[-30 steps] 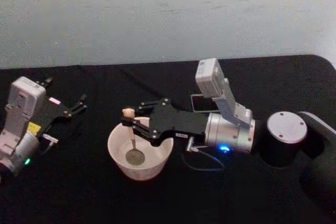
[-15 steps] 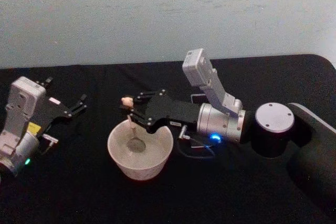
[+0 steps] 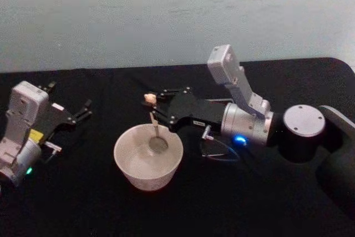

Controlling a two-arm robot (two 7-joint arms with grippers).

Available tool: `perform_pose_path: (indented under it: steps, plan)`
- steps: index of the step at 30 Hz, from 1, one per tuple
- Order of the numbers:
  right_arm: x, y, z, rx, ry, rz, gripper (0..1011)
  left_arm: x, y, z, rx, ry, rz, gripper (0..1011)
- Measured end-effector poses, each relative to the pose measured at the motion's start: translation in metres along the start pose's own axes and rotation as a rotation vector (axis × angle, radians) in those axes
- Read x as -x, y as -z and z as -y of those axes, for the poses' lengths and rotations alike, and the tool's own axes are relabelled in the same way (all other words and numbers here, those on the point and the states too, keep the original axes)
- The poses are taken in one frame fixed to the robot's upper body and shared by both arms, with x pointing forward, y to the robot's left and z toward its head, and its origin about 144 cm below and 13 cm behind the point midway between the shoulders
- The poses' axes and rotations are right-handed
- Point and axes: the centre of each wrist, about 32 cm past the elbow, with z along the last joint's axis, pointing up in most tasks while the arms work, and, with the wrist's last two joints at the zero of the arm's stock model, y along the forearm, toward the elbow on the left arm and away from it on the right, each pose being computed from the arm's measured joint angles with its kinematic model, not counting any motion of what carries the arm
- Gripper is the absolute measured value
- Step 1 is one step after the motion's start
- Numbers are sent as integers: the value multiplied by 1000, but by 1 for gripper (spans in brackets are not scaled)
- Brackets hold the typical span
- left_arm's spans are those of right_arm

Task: Pick up the stirring spoon with one hand, stir inside the cup, then place it back in its original position.

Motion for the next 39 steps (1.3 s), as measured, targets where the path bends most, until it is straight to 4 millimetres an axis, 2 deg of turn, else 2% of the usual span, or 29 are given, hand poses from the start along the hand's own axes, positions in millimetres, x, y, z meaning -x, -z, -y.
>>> perform_pose_path:
  steps: [14, 18, 29, 39]
  plan:
    - [12, 0, 33, -11, -11, 1, 214, 0, 0, 0, 0, 0, 0, 1001]
    - [16, 1, 37, -13, -30, -1, 214, 0, 0, 0, 0, 0, 0, 1001]
    - [29, -2, 31, -25, -109, 2, 214, 0, 0, 0, 0, 0, 0, 1001]
    - [33, -8, 13, -33, -149, 16, 214, 0, 0, 0, 0, 0, 0, 1001]
